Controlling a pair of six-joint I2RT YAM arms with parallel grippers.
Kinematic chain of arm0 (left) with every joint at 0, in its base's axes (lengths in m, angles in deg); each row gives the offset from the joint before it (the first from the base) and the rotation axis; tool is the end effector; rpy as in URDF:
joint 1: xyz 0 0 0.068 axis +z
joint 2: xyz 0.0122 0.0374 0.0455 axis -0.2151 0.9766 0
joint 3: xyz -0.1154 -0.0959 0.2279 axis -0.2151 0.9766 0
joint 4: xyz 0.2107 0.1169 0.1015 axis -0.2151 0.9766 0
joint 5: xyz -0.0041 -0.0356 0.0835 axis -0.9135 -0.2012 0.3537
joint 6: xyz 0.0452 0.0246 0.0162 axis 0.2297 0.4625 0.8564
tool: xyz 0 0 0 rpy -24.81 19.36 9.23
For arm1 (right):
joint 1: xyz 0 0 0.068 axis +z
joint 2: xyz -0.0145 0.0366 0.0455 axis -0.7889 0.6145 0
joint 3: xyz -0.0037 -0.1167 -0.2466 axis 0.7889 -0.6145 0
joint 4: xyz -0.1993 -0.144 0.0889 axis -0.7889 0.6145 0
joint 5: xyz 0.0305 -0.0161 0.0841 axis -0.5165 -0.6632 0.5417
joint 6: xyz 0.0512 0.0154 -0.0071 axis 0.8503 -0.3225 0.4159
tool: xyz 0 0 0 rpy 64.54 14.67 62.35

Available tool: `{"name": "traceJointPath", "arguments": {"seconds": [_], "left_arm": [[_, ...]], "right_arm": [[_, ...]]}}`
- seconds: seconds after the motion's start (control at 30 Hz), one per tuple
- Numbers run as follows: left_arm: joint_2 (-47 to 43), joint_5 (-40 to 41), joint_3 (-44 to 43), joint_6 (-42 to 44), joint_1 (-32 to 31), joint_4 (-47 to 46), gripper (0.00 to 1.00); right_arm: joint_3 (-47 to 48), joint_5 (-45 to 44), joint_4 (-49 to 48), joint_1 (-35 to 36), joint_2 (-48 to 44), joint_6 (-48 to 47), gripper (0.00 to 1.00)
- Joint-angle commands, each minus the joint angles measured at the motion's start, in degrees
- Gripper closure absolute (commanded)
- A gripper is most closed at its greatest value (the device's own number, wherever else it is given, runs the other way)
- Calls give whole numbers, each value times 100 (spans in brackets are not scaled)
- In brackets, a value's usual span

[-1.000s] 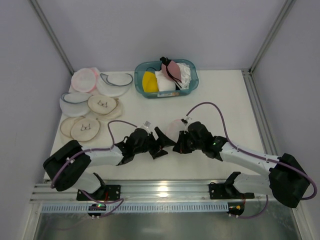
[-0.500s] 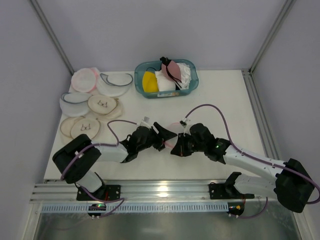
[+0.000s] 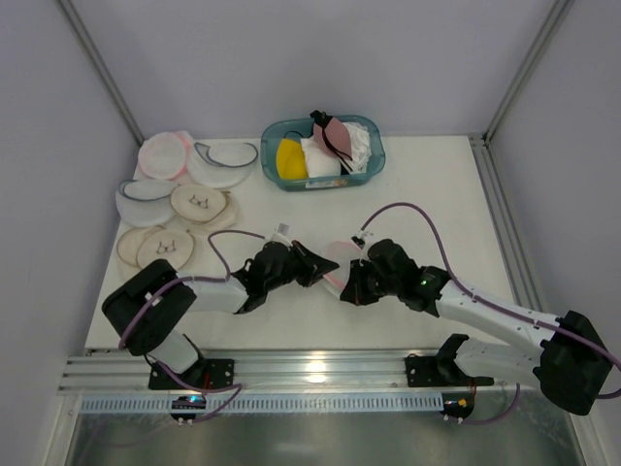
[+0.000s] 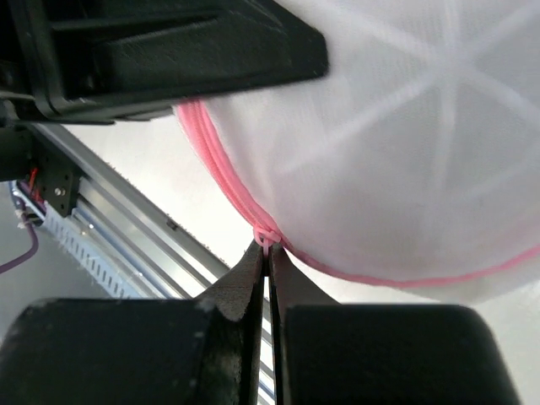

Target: Unzip the laundry bag and remove the bra

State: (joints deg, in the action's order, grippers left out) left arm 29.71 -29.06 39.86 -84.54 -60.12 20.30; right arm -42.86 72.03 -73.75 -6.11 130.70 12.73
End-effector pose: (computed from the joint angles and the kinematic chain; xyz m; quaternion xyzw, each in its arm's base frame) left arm 0.1963 -0.2206 0.1580 -0.2568 0.7804 -0.5410 0.1798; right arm 0.1472 0.1626 0.2103 -0.1426 0.9006 0.3264 0.2489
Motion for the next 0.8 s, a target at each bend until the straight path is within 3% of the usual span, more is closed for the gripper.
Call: {"name": "traceJointPath", "arguments": {"seconds": [0.0, 0.2, 0.57, 0.67, 0.73, 0.77], "left_arm": [[18, -133, -37, 258, 252, -53, 100], [-263, -503, 139, 548, 622, 106, 100], [-123, -1899, -89, 1233, 999, 290, 100], [-114, -2040, -247, 1338, 1087, 413, 100], [-79, -2102, -475, 1645, 1105, 919, 95], [-18, -2137, -720, 1760, 1105, 1080, 86]], "right_arm": [[307, -508, 818, 8, -45, -218, 96], [254, -720, 1022, 17, 156, -263, 96], [948, -3109, 2023, 17, 1114, -113, 96], [975, -3050, 1910, 17, 1071, -148, 96], [940, -2883, 1787, 17, 966, -183, 96], [940, -2830, 1760, 17, 878, -192, 96]]}}
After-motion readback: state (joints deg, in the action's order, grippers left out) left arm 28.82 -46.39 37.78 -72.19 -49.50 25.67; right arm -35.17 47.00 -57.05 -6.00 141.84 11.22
